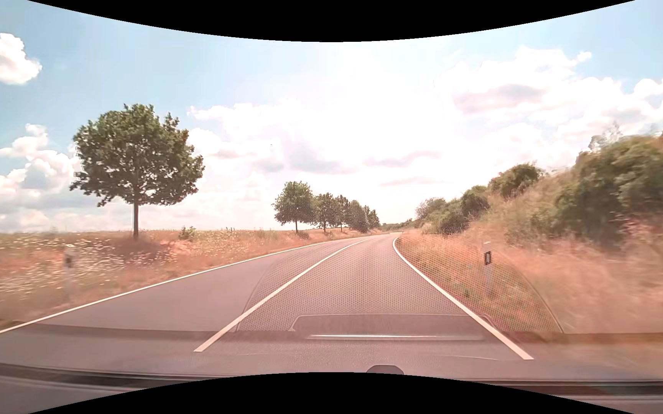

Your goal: Follow the waypoints while adhering to traffic rules and regulations

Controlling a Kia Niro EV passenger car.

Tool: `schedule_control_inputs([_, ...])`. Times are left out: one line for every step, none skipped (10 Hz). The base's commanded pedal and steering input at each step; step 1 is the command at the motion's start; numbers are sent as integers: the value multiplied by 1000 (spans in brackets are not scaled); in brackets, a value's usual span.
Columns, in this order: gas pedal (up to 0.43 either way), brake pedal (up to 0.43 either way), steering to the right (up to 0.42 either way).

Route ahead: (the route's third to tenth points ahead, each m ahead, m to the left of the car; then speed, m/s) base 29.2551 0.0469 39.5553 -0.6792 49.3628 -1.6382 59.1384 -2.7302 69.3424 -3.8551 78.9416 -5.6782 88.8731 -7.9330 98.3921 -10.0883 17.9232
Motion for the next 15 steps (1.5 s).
schedule_control_inputs([59, 0, 11])
schedule_control_inputs([59, 0, 11])
schedule_control_inputs([59, 0, 11])
schedule_control_inputs([59, 0, 11])
schedule_control_inputs([59, 0, 11])
schedule_control_inputs([59, 0, 11])
schedule_control_inputs([59, 0, 11])
schedule_control_inputs([59, 0, 11])
schedule_control_inputs([59, 0, 11])
schedule_control_inputs([59, 0, 11])
schedule_control_inputs([59, 0, 11])
schedule_control_inputs([59, 0, 11])
schedule_control_inputs([59, 0, 11])
schedule_control_inputs([59, 0, 11])
schedule_control_inputs([59, 0, 11])
